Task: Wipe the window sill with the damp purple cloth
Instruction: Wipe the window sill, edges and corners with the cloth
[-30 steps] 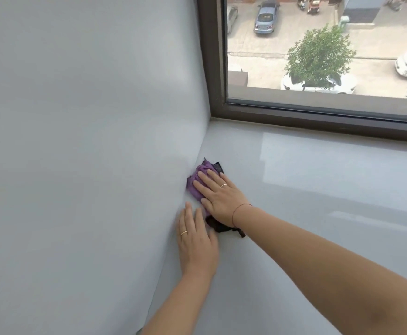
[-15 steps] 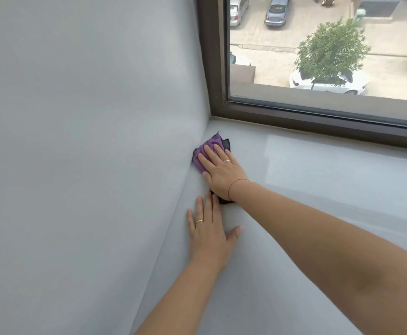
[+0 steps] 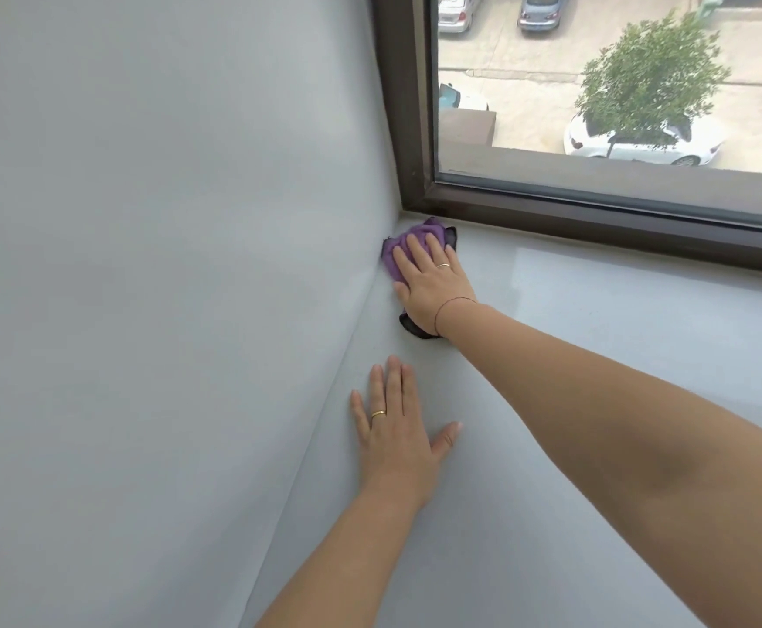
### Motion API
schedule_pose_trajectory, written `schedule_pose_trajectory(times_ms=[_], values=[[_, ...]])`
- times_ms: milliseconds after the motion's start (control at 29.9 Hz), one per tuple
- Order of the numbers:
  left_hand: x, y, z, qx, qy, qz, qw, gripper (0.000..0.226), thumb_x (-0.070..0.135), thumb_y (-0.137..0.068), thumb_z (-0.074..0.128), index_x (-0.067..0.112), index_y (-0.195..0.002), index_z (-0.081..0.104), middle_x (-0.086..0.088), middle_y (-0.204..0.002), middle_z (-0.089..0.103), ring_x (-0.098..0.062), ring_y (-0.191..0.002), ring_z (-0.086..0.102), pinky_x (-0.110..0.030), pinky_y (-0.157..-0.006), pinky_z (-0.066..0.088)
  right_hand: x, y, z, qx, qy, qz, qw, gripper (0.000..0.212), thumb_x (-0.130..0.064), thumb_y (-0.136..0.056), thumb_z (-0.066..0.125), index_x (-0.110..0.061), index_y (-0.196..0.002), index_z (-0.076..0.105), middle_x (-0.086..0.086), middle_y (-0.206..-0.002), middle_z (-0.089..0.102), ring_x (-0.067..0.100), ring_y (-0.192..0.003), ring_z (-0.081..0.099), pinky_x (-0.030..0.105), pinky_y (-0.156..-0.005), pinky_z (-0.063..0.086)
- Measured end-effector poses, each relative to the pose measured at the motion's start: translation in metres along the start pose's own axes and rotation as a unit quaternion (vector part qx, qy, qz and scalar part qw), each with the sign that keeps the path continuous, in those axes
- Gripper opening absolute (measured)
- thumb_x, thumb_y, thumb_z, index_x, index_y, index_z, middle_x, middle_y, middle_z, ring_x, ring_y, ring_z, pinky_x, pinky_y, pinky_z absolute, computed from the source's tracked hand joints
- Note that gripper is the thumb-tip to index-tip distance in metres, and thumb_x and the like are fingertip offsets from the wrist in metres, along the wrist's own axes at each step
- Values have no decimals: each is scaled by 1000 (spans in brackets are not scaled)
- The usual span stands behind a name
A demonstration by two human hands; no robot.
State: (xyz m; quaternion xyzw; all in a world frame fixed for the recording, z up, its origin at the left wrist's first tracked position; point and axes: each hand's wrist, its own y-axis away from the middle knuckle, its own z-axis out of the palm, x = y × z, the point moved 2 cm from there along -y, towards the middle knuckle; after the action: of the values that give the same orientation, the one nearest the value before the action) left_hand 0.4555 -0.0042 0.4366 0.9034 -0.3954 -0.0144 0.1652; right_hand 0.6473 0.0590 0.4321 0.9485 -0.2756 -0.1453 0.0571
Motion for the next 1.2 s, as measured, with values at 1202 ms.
schedule_pose_trajectory(times_ms=[1202], values=[[3,-12,-11,-15,51,-25,998,67,44,-98,32,21,-151,-3,0,-159,-17,-18,-146,-15,-44,-117,-6,40,114,13,31,-7,128,991,61,-43,-98,21,-23,-152,0,5,-160,-8,29,-146,-13,43,-118,-9]])
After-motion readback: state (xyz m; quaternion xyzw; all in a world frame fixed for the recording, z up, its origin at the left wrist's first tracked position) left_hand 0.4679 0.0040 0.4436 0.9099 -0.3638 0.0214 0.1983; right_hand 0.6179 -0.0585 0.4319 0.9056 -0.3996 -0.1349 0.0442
